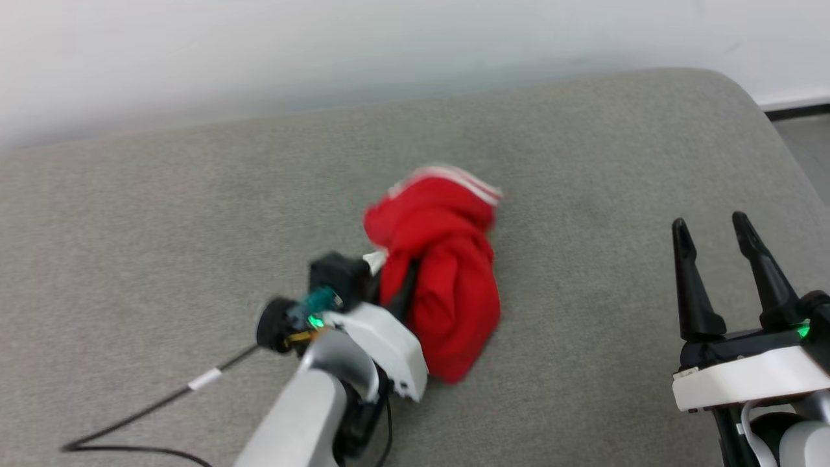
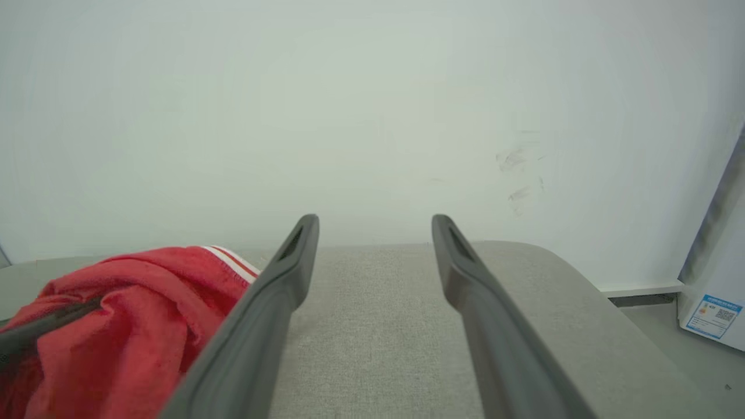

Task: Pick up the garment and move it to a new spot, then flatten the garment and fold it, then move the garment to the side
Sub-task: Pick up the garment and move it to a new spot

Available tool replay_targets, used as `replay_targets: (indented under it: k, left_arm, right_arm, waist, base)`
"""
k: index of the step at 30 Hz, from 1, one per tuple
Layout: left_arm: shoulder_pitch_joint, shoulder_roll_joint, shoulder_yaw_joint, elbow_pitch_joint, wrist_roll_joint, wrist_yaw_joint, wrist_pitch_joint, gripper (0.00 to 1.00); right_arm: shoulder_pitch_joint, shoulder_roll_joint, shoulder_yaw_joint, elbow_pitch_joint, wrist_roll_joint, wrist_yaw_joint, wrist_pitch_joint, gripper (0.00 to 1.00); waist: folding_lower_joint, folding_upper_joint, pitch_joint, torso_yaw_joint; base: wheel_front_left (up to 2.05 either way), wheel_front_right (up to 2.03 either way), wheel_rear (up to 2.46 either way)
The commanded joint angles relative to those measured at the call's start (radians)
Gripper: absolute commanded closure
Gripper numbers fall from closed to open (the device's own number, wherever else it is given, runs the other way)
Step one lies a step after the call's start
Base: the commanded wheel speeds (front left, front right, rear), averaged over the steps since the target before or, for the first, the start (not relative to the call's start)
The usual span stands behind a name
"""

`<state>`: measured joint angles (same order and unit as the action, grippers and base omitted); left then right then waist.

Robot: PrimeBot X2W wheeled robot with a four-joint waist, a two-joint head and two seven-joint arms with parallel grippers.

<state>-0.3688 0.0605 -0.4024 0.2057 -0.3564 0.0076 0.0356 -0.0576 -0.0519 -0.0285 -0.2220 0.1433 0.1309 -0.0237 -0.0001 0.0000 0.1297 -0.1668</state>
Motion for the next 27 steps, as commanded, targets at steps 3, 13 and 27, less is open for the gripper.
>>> replay_targets:
  k: [3,13,27]
  left_arm:
    - [0.047,-0.002,-0.055,0.093,-0.008,-0.008,-0.006,1.0]
    - [0.016,-0.009,-0.149,0.192,0.02,-0.016,-0.114,0.0]
    - [0.038,0.024,-0.056,0.027,-0.024,0.109,-0.29,0.0]
  right_arm:
    - [0.0,0.003,-0.004,0.004,0.017,0.0,-0.012,0.0]
    - [-0.026,0.002,-0.013,0.032,0.023,0.0,-0.035,0.0]
    - [0.035,0.002,-0.037,0.021,-0.006,0.0,0.003,0.0]
  waist:
    - [0.0001,0.0,0.044,-0.034]
    - [0.0001,0.0,0.066,0.02]
    - [0.0001,0.0,-0.042,0.145]
  base:
    - [0.0,0.0,0.0]
    - [0.0,0.0,0.0]
    - [0.0,0.0,0.0]
